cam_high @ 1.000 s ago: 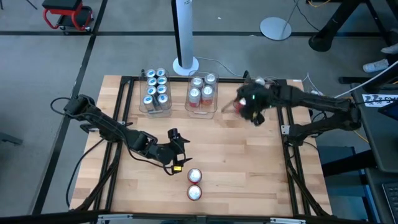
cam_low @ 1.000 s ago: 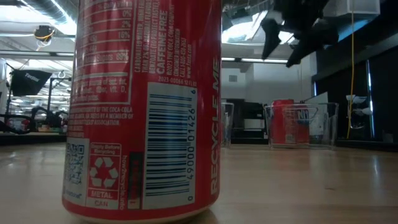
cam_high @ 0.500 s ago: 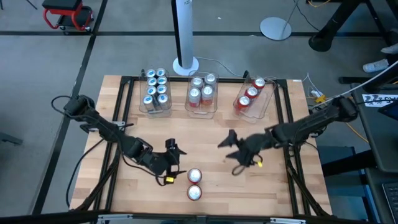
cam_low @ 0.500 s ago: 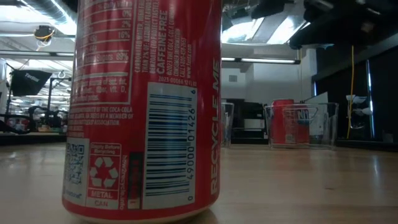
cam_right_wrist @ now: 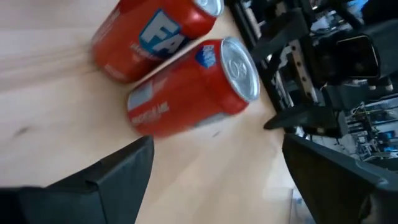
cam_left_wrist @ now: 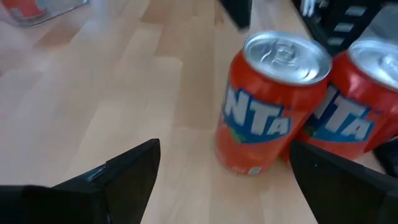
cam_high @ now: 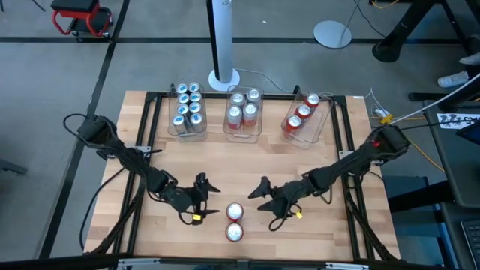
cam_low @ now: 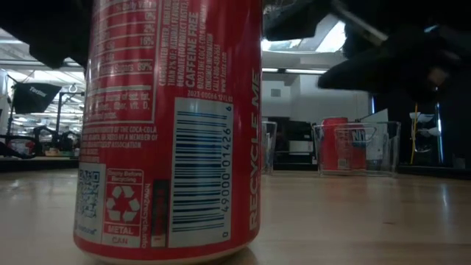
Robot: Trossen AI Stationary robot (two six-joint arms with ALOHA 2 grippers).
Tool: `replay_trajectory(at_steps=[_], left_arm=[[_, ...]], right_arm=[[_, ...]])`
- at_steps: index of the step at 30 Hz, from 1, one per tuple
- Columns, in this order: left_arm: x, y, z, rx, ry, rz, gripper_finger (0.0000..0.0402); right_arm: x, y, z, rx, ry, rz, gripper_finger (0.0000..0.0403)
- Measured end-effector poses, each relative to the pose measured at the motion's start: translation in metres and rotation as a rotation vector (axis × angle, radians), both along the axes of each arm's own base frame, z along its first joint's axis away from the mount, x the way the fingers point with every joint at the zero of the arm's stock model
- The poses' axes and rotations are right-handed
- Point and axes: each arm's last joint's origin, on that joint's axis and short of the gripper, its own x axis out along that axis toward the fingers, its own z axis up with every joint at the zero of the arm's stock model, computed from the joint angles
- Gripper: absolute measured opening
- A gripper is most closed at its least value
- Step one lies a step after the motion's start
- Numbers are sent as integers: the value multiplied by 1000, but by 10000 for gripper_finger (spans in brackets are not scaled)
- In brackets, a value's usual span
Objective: Sort soda cans
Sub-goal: Put the red soda can into the right transparent bin
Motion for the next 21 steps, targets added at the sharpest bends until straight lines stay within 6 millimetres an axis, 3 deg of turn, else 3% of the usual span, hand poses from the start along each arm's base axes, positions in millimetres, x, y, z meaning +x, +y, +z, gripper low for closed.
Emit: replay_trajectory(at_steps=[8,13,21], left_arm=[[7,-3,-18,-10,-63,-22,345],[11,-7,-27,-26,-68,-39,345],[21,-5,-40,-24,-91,-30,345]], right_arm=[[17,13,-26,111,-91,-3,353],[23,18,-30,196,-149,-11,353],[41,30,-35,184,-158,-18,353]])
